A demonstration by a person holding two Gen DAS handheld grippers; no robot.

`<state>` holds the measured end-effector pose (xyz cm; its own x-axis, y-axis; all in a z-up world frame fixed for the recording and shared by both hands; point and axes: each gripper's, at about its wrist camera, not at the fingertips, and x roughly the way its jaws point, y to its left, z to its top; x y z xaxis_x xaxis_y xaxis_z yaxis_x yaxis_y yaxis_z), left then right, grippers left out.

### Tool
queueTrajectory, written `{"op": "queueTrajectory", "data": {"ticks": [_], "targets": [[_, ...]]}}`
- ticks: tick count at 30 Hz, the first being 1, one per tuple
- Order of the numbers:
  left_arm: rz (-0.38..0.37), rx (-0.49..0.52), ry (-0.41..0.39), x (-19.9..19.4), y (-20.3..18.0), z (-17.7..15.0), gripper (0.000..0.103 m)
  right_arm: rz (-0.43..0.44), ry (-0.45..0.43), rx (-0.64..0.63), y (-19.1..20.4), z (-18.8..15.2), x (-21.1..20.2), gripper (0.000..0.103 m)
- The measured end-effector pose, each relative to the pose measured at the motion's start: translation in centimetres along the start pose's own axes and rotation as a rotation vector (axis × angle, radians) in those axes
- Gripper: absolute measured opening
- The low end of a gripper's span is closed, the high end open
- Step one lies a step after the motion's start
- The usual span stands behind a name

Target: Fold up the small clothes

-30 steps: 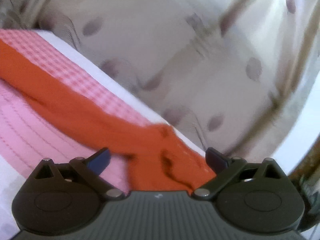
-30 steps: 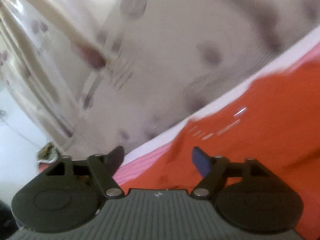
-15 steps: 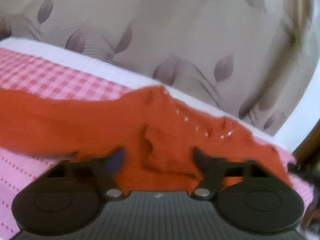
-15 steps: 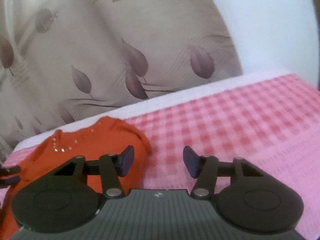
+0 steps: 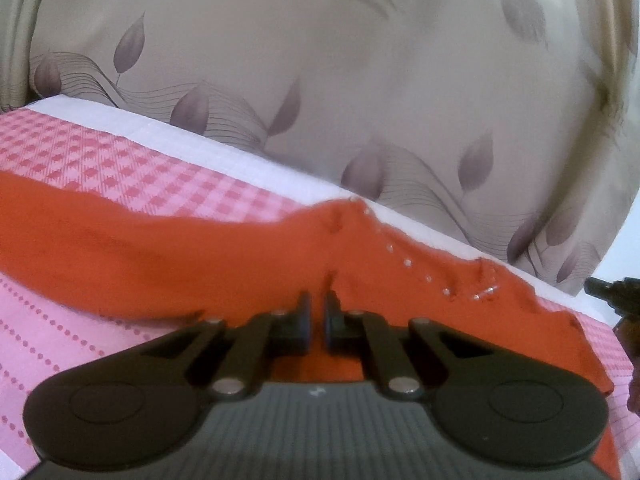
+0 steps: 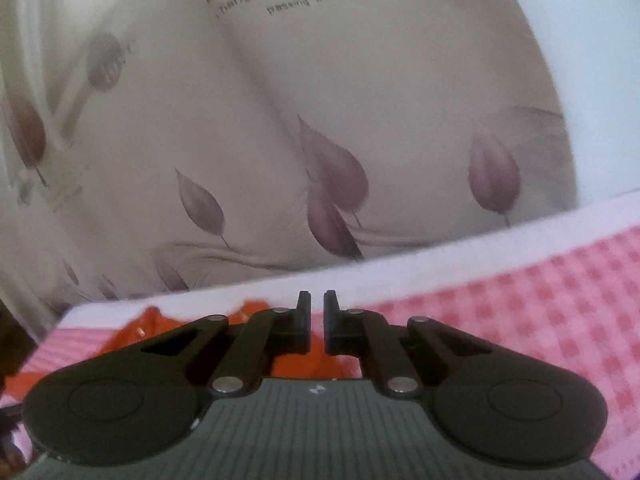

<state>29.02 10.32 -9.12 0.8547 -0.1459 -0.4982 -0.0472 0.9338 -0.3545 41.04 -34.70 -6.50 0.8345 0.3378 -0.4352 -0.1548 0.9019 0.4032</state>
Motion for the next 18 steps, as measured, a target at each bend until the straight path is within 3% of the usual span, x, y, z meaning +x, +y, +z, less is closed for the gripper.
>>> {"op": "queueTrajectory", "data": {"ticks": [2,5,6,7,9,11,14,16,17,18], "targets": [[-0.032,0.005,0.016,0.0,0.0,0.0,0.006,-0.063,0.024,-0.036,-0.3,0.1,0.9,0.011],[-0.112,0.004,0.046,0.0,0.2,-0.1,0.007,0.027,-0.012,0.086,-1.6,-0.3,-1.1,0.020],[-0.142,0.004,0.072,0.2,0.3,0.0,0.009,0.039,-0.025,0.091,-1.5,-0.9,-2.1,0.024],[-0.171,0.002,0.113,0.5,0.3,0.1,0.012,0.039,-0.034,0.075,-1.1,-1.7,-3.2,0.037],[-0.201,-0.005,0.151,0.8,0.4,0.1,0.028,0.059,-0.044,0.048,-0.4,-3.8,-5.2,0.050],[-0.233,-0.001,0.162,1.0,0.2,0.3,0.037,0.084,-0.055,0.043,0.1,-5.8,-6.8,0.066],[-0.228,0.031,0.175,1.4,-0.4,0.6,0.042,0.118,-0.079,0.066,0.0,-7.4,-8.6,0.072],[-0.231,0.054,0.163,1.7,-0.7,0.5,0.041,0.133,-0.116,0.084,-0.1,-7.6,-9.3,0.079],[-0.207,0.080,0.153,1.9,-1.0,0.4,0.029,0.130,-0.113,0.096,-0.3,-7.7,-9.3,0.081],[-0.176,0.100,0.141,2.1,-1.3,0.3,0.003,0.131,-0.105,0.107,-0.5,-7.6,-9.2,0.081]]}}
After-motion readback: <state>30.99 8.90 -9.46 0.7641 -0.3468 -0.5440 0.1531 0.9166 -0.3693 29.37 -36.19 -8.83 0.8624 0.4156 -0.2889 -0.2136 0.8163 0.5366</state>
